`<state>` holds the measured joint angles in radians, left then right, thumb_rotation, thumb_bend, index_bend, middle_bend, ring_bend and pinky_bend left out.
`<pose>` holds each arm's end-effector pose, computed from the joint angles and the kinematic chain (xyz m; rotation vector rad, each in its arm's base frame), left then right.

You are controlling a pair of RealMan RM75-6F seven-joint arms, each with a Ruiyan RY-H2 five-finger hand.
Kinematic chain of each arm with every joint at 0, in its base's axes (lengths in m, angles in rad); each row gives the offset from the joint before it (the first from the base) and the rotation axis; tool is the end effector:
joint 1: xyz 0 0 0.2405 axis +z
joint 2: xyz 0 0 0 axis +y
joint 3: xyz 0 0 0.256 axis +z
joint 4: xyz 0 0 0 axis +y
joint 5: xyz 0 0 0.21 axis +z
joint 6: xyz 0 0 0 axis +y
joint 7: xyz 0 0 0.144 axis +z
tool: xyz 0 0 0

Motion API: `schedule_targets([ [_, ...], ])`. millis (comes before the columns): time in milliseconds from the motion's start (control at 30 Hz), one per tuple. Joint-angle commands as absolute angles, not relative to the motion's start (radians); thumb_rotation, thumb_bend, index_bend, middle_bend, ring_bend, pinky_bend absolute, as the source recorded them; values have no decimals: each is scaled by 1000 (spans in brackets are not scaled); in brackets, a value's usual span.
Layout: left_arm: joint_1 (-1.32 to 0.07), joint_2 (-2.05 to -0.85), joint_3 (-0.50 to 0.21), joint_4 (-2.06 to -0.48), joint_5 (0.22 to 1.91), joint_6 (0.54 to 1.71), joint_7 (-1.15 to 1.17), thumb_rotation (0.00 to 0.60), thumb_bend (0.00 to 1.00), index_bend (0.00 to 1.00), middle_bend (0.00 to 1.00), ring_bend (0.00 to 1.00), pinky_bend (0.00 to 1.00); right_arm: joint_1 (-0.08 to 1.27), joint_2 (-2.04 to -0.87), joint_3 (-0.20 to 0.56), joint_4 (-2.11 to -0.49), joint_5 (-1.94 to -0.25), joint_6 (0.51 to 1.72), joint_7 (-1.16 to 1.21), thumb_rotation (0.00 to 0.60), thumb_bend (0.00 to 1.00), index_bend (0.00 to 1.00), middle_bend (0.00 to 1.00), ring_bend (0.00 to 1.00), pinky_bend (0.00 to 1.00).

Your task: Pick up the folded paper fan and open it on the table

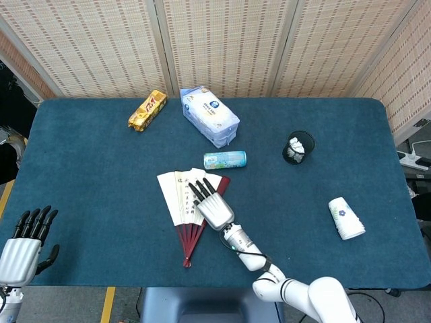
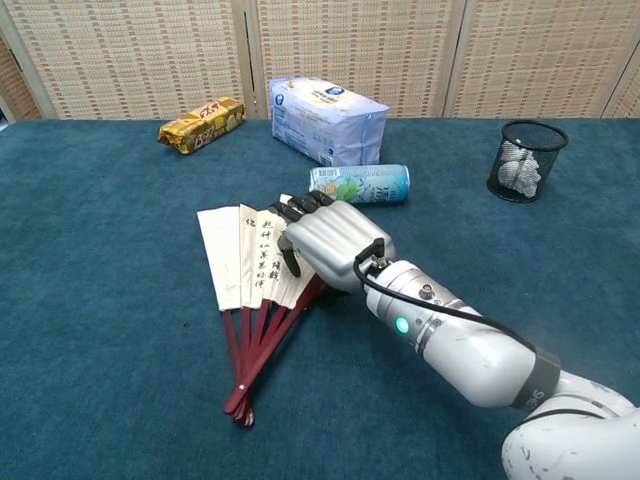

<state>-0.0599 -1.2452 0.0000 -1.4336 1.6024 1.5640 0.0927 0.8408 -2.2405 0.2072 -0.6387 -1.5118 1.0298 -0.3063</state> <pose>-0.3235 0.1636 0.1316 -1.4819 -0.7437 -0.8497 -0.0847 -0.3259 -0.1683 1.9978 -0.4989 0.9998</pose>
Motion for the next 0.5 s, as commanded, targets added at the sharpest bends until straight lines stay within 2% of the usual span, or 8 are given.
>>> schedule_targets([
  [33,-60,-1245,1,-1434,1603,1564,93,600,406,0,0,0,63,849,-2254,207,-616,-1518,1060,-289,600,274,590,69,0,0],
  [267,-62,-1246,2,-1434,1609,1565,93,600,406,0,0,0,62,857,-2216,204,-654,-1540,1128,-252,600,418,664,108,0,0],
  [500,-64,-1250,2,-1434,1630,1583,88,600,415,0,0,0,70,868,-2107,222,-838,-1564,1193,-303,600,509,681,115,0,0],
])
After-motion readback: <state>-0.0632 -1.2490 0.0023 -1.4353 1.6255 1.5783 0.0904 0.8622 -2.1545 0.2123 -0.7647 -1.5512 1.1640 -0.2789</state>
